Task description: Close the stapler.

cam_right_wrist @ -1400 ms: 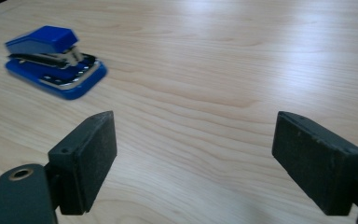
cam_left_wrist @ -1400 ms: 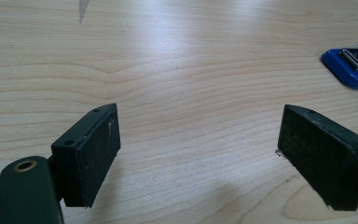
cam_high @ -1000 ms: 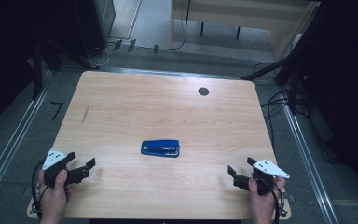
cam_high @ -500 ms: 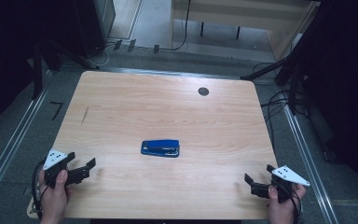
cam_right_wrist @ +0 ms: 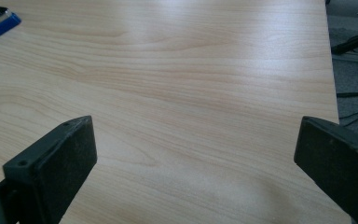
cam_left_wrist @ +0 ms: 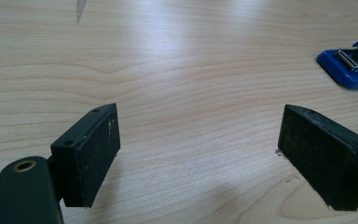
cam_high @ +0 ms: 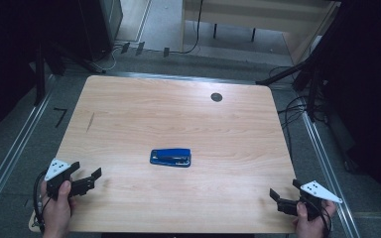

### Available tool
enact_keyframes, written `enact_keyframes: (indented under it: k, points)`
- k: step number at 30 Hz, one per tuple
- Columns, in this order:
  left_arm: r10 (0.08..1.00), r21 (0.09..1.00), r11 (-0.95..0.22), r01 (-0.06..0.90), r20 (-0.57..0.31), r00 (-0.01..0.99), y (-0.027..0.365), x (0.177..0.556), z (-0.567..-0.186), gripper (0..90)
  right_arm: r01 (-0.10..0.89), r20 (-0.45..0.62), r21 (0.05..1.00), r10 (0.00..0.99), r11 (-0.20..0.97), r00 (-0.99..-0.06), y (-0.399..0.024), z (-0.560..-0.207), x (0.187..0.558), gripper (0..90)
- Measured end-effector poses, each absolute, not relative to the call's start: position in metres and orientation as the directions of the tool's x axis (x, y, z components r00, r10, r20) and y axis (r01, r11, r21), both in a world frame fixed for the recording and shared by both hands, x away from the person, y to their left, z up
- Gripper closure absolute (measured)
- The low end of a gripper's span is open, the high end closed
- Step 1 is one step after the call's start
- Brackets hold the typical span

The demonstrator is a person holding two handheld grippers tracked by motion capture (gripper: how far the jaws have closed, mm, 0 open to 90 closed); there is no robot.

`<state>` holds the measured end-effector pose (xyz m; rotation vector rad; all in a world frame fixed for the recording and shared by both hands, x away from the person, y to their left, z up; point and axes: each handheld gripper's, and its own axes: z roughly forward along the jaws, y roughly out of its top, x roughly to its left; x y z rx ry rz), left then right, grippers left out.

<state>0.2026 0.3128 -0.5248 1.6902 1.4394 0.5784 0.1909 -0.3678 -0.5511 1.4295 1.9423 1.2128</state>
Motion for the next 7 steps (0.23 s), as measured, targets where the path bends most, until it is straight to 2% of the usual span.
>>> enact_keyframes:
  k: [7]
  points:
    - [0.958,0.81,-0.026,0.586,-0.147,0.245,0.3108,0.2033,-0.5248,13.1,0.538,0.168,0.841,0.918,0.057,-0.36,-0.3693,-0.5513,0.1909,0.0]
